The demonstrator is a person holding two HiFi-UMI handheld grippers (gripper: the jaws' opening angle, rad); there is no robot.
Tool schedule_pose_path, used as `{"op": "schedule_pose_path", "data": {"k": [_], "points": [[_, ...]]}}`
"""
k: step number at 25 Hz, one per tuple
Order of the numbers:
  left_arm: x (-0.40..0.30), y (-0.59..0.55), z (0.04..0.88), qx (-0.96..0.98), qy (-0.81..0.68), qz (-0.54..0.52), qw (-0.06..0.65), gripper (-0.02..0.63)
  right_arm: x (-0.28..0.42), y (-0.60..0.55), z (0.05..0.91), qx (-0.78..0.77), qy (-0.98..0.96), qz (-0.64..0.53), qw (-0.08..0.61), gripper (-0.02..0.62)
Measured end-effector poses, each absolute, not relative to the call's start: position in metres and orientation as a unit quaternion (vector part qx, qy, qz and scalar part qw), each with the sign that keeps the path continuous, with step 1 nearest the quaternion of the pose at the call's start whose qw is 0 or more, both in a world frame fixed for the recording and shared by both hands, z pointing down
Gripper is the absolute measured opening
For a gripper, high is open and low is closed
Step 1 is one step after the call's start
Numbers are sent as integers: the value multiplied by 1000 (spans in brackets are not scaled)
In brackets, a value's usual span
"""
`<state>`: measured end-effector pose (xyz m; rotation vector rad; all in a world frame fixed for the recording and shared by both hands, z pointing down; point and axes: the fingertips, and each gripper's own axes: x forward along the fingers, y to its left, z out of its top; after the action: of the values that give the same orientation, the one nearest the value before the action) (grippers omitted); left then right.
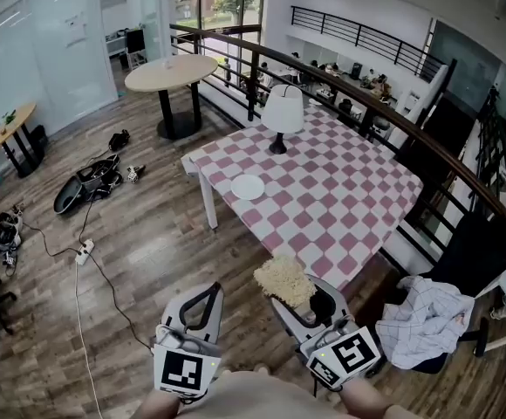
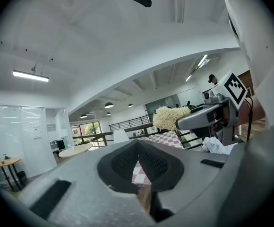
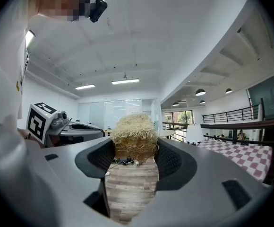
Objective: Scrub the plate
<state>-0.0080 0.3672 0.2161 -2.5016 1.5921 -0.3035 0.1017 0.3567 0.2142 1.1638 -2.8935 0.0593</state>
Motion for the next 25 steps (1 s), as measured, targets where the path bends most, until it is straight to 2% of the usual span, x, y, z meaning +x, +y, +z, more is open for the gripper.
{"op": "schedule_pose_path", "data": {"k": [7, 25], "points": [[7, 373, 220, -836, 533, -103, 80, 14, 118, 361, 223, 372, -928, 14, 28, 256], [54, 353, 237, -821, 551, -130, 78, 14, 173, 330, 237, 352, -935, 19, 24, 256]]}}
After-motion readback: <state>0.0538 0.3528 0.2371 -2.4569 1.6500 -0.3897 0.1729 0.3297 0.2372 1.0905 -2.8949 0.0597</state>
